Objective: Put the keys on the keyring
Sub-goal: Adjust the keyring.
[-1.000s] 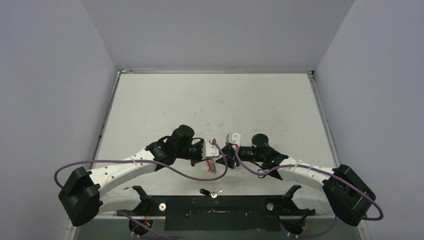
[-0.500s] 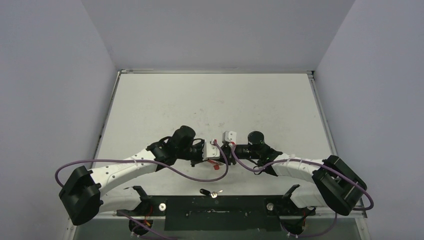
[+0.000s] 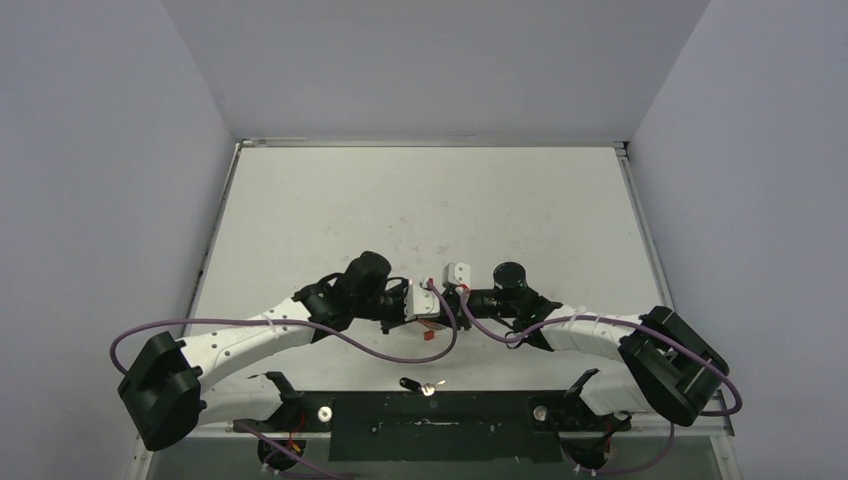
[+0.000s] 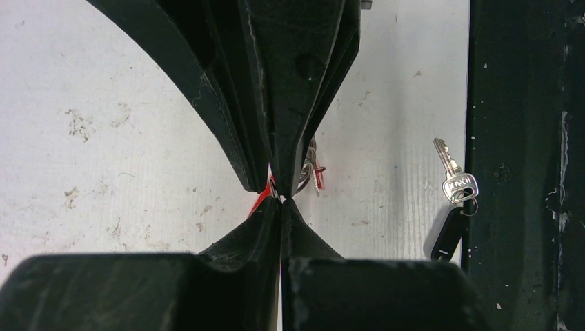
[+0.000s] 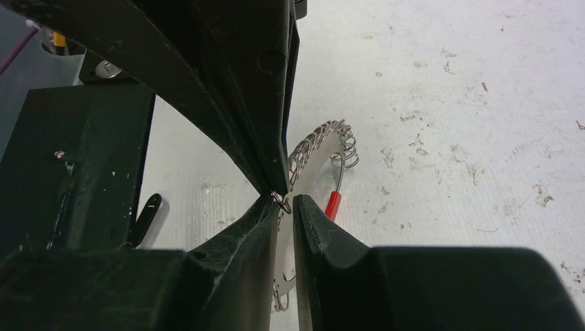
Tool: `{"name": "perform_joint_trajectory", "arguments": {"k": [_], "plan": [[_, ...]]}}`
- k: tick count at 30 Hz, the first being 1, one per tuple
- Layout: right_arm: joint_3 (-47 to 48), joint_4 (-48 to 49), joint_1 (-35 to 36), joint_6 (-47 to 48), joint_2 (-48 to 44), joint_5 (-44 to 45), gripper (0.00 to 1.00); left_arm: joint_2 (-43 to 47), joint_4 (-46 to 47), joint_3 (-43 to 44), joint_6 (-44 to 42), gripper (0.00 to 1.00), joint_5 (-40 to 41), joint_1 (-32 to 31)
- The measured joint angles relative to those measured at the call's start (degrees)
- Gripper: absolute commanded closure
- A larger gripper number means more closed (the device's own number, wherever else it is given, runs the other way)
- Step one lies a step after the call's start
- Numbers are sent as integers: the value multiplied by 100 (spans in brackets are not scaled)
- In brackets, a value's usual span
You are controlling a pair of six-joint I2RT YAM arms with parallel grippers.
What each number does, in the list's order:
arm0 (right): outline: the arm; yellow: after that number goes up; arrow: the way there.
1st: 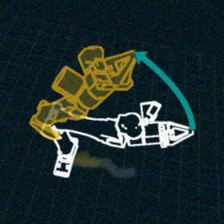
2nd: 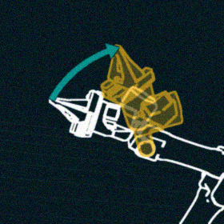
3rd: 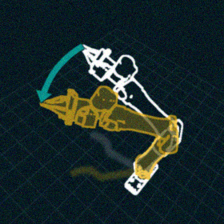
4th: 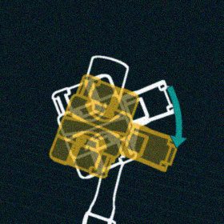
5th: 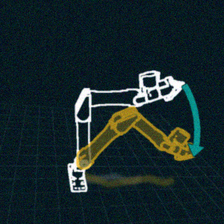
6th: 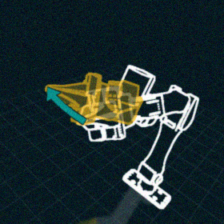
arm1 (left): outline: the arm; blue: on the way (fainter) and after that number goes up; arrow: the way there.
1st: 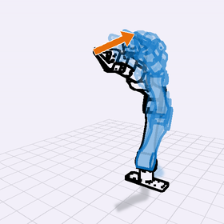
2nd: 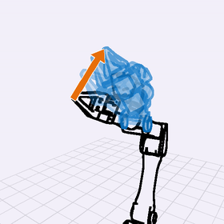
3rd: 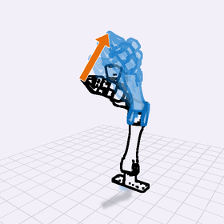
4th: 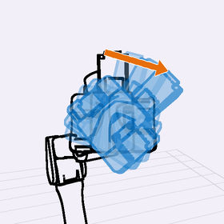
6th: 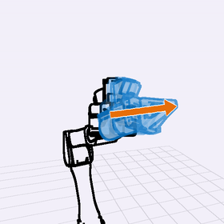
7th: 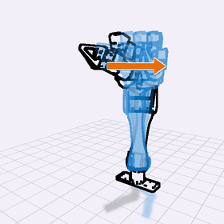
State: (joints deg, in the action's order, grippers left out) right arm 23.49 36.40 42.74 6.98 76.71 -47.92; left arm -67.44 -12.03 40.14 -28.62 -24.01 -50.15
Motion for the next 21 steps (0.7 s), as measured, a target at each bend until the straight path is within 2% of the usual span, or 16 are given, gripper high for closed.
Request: {"name": "perform_joint_trajectory", "arguments": {"k": [3,14,15,16,18,21], "plan": [[13,0,2,22,17,-7,100,2,0,2,7,100,22,0],[74,81,35,-11,179,-74,100,103,44,-76,74,100,243,11],[74,118,39,-33,179,-57,100,149,72,-109,94,95,267,11],[74,157,44,-70,179,-35,100,197,116,-146,111,81,297,11],[72,262,44,-181,179,-7,100,297,238,-236,153,67,413,11],[72,535,48,-337,179,59,100,481,424,-413,291,61,496,15]]}}
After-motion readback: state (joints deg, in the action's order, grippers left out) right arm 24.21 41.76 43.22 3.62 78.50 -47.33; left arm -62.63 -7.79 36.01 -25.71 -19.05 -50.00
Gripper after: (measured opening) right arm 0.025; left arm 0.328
